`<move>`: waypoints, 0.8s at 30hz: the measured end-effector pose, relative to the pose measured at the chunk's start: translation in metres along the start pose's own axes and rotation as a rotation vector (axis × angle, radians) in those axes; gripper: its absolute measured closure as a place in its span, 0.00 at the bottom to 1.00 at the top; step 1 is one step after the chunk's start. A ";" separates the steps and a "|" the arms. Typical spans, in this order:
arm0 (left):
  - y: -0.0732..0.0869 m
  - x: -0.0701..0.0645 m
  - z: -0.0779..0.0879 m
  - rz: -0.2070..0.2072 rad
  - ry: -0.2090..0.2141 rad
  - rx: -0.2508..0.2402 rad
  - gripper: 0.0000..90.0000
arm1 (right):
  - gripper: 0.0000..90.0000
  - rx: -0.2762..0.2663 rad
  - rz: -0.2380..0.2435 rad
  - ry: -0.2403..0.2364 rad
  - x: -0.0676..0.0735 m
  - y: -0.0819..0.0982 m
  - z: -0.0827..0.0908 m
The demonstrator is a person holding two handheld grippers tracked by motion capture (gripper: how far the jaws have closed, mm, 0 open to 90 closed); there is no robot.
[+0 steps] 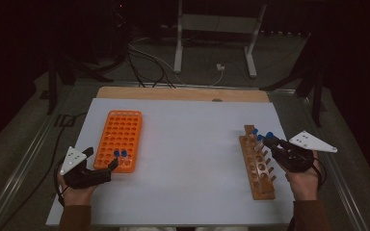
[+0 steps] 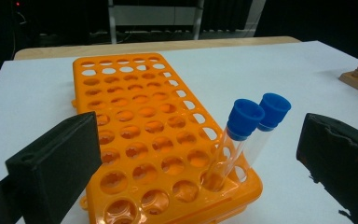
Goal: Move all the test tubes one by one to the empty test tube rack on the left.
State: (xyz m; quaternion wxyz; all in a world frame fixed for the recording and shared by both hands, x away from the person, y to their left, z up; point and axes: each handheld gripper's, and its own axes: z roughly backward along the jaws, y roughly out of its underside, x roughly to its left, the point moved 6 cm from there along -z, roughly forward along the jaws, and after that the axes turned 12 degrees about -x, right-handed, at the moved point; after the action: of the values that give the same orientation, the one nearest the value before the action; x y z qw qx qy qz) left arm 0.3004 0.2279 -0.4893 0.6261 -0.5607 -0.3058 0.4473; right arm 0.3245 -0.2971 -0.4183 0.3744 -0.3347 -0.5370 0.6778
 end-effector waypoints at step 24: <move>-0.018 -0.011 0.007 -0.018 0.028 -0.057 0.01 | 0.85 0.018 0.009 -0.214 0.089 -0.011 -0.055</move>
State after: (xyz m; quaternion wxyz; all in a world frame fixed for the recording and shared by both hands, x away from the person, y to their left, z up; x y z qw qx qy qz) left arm 0.2937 0.2214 -0.4693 0.6182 -0.5817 -0.3147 0.4248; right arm 0.3289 -0.1922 -0.4226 0.3149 -0.2595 -0.5661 0.7162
